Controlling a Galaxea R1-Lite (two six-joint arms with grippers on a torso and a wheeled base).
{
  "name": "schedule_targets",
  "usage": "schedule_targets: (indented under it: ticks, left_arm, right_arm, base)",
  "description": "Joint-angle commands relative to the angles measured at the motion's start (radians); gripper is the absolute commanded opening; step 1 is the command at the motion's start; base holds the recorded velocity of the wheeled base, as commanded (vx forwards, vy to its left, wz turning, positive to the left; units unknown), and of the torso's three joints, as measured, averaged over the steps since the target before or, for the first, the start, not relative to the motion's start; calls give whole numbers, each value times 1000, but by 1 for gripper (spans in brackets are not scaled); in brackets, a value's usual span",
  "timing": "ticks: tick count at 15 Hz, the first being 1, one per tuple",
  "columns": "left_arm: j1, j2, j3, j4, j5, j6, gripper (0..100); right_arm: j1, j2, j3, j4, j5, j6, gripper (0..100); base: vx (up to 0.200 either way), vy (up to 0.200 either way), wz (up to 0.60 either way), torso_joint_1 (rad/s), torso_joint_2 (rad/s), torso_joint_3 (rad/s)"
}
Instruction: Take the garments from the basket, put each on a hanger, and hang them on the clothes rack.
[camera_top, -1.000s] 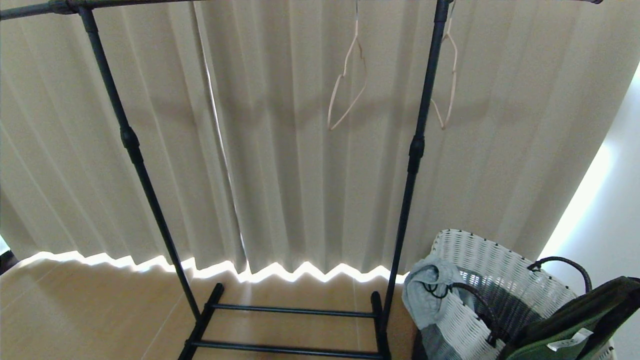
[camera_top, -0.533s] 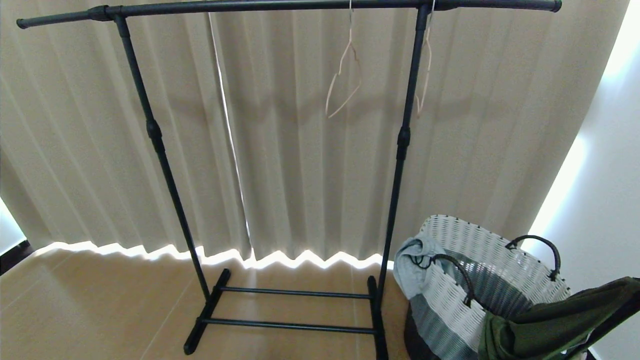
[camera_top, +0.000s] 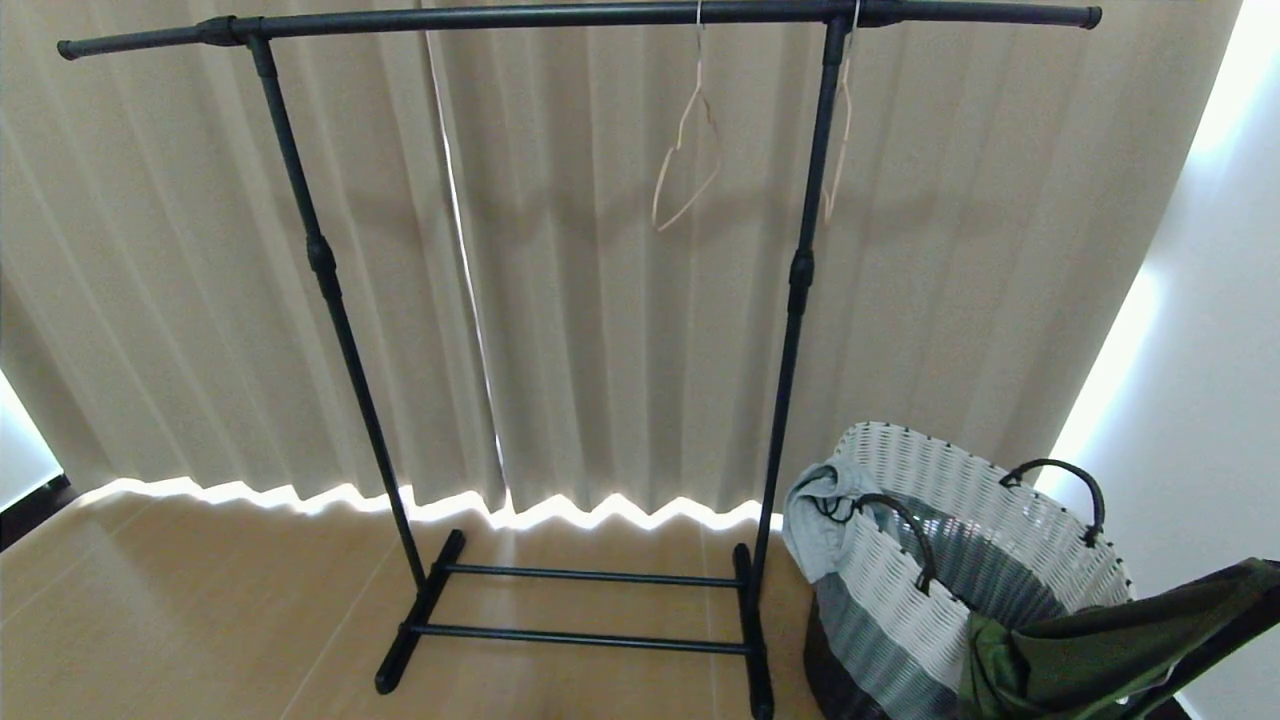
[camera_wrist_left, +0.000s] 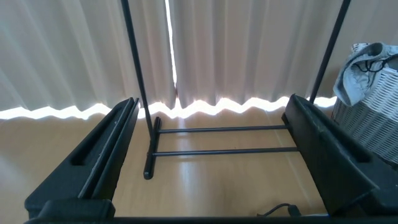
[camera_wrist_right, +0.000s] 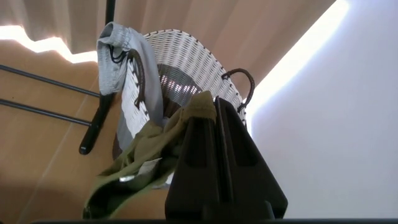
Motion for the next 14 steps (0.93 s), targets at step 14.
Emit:
schedule_targets:
  ticks: [14]
  left_arm:
    - [0,0,0,-1,1,-2,100]
  right_arm:
    - [44,15,-20,0,5,-2,0]
  base:
    - [0,143,0,3,2,1]
